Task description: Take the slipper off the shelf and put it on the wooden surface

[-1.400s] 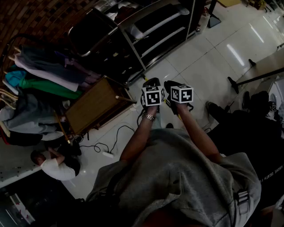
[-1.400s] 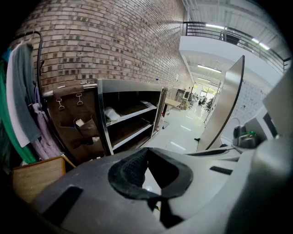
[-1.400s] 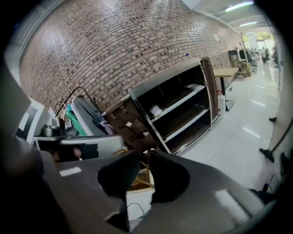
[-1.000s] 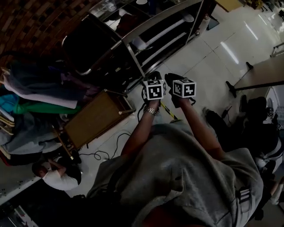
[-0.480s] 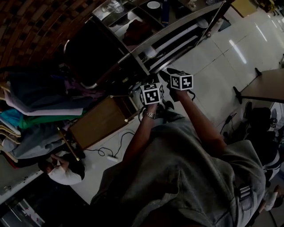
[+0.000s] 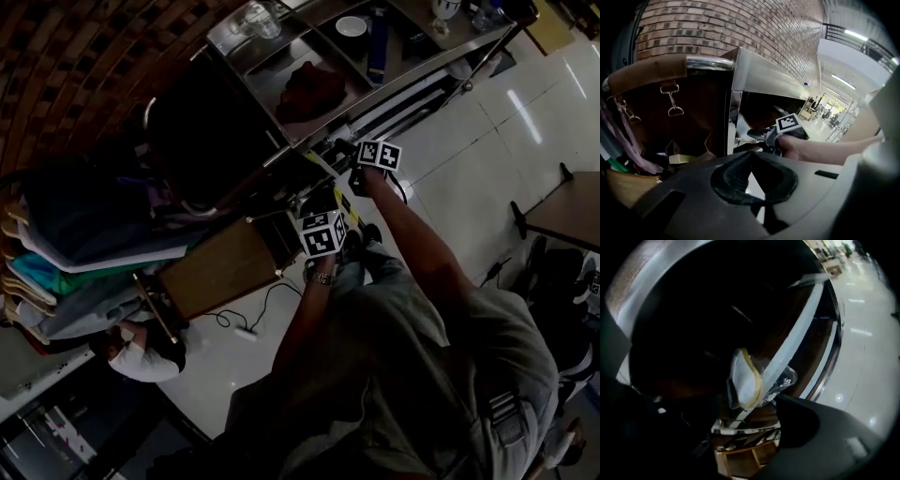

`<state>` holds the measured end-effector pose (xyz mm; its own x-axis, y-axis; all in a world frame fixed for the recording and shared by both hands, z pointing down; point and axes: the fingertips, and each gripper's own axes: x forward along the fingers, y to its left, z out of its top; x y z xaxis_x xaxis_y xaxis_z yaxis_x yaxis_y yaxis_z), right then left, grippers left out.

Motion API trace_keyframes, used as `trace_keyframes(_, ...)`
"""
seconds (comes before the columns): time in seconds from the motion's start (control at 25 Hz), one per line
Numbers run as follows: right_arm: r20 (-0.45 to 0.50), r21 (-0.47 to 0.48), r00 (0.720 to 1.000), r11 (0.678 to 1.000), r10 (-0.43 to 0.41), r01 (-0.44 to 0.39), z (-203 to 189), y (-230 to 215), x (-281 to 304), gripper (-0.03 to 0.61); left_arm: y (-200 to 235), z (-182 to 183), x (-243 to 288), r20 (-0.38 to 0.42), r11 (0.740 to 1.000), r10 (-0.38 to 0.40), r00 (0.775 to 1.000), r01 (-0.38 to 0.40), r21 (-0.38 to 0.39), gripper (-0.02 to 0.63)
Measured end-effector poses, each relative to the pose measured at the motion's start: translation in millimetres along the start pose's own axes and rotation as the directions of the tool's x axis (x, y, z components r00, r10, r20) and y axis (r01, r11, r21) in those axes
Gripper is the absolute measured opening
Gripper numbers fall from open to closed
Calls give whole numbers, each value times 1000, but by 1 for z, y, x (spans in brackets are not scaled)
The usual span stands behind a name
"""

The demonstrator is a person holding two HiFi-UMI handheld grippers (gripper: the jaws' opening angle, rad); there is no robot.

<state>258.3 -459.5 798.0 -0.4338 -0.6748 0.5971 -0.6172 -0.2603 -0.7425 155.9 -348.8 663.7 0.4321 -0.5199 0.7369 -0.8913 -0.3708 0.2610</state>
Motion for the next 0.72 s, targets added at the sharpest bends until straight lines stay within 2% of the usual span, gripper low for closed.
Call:
trace_keyframes(0.08,20,104,1000,994,15,-17,9,-7,22,399,2,-8,5,-17,1000,-2,1000,2,-16,3)
trace_keyframes(0.2,20,151,1000,989,-5,2,18,-14,47,412,5,-17,9,-32,1000,4,999,-5,-29,3)
trace_keyframes(0.24,17,158,999,987,-28,25,20,-18,51,382,6,-19,10,-35,999,7,999,-8,-33,3)
trace_keyframes(0.28,17,168,998,984,-53,49,21,-21,53,277,8,-21,10,-38,999,10,999,-11,-35,3)
trace_keyframes(0.4,50,190,995,979,-84,73,23,-22,42,181,12,-24,9,-39,999,20,999,-21,-35,3)
trace_keyframes(0.56,106,90,994,996,-26,16,31,-2,17,80,11,-22,6,-32,999,23,999,-24,-33,3)
trace_keyframes(0.72,129,-77,992,997,2,8,37,9,-26,63,-1,-9,7,-1,1000,12,1000,-12,-21,3)
